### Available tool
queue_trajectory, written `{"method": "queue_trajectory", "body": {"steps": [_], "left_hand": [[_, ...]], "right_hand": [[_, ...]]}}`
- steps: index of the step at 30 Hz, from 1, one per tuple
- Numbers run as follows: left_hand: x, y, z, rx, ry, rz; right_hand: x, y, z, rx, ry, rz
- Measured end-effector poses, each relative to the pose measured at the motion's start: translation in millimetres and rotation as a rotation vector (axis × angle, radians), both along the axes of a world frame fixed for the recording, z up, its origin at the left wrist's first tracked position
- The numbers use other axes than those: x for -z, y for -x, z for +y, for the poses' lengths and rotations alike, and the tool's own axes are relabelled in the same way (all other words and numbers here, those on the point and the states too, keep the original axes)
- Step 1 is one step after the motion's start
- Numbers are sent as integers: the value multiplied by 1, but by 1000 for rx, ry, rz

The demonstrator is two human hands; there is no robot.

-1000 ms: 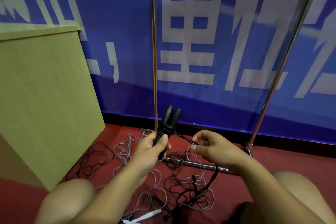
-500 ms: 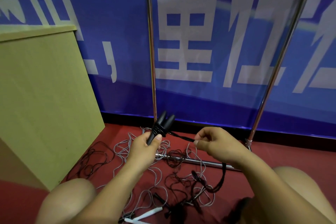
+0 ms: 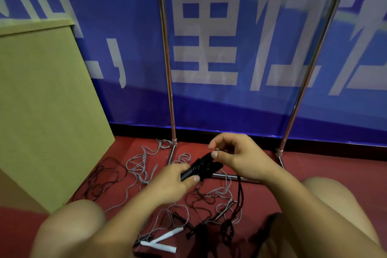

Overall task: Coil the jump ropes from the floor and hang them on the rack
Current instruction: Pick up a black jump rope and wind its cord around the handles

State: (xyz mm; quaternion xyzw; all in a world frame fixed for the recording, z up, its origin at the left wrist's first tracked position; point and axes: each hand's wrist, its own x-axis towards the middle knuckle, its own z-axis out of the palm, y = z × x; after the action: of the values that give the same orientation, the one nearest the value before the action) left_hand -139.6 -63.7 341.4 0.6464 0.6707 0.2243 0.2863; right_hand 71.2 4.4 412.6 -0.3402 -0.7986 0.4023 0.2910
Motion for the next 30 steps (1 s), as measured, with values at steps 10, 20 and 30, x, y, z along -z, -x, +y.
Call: {"method": "queue_trajectory", "body": {"steps": [10, 20, 30], "left_hand": [[-15, -5, -12, 314, 66, -260], [-35, -3, -23, 452, 115, -483], [-42, -2, -28, 414, 53, -760]], "right_hand": [[7, 3, 4, 113, -120, -106], [2, -1, 9, 52, 323, 45], [7, 7, 3, -46, 443, 84]]}}
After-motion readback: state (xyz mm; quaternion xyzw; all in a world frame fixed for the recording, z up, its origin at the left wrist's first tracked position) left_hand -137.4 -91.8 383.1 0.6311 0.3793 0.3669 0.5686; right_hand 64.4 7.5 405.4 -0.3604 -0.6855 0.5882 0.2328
